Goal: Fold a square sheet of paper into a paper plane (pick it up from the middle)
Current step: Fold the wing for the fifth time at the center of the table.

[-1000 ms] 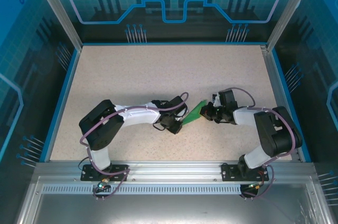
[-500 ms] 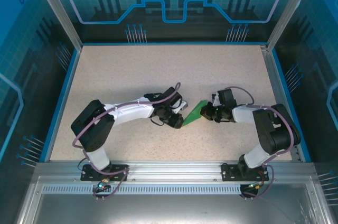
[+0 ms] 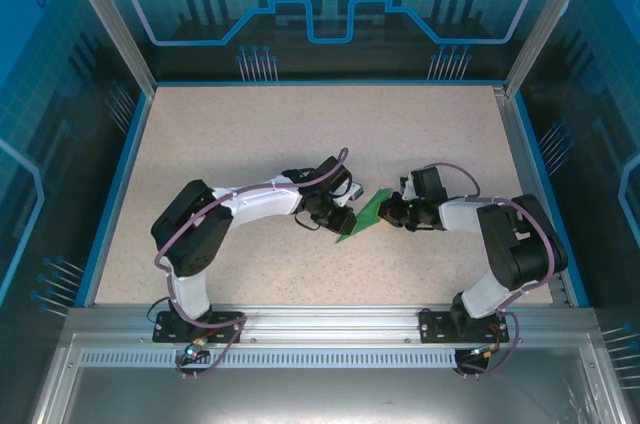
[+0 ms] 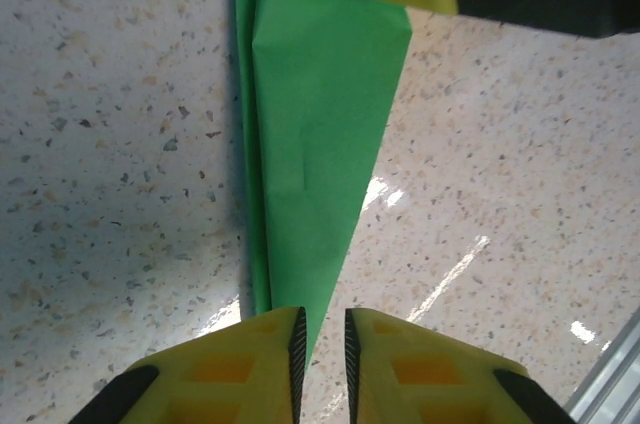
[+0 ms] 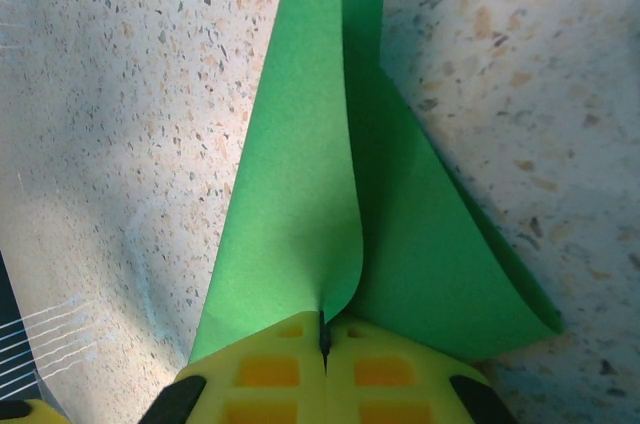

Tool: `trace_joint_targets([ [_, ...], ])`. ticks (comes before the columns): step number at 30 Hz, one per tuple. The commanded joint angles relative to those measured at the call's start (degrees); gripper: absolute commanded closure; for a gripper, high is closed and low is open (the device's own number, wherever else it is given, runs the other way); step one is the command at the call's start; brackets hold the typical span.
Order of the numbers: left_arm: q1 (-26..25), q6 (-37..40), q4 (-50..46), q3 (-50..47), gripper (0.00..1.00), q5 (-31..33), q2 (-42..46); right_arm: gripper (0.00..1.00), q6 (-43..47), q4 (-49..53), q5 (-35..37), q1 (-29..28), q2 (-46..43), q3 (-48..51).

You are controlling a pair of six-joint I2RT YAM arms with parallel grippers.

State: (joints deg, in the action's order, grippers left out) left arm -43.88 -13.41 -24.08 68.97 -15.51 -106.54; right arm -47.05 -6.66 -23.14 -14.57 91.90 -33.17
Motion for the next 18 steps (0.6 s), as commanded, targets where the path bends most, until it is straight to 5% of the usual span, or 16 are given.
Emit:
trace_joint_targets([
  [1, 0.0, 0.9, -0.2, 1.8, 0.81, -1.4, -1.7, 1.00, 0.8, 1.9, 1.2, 0.5, 1.8, 0.1],
  [18, -1.0, 2.6, -1.2, 1.7, 0.85, 0.5, -4.1, 1.00, 0.7, 1.4, 1.4, 0.6, 2.5, 0.6],
])
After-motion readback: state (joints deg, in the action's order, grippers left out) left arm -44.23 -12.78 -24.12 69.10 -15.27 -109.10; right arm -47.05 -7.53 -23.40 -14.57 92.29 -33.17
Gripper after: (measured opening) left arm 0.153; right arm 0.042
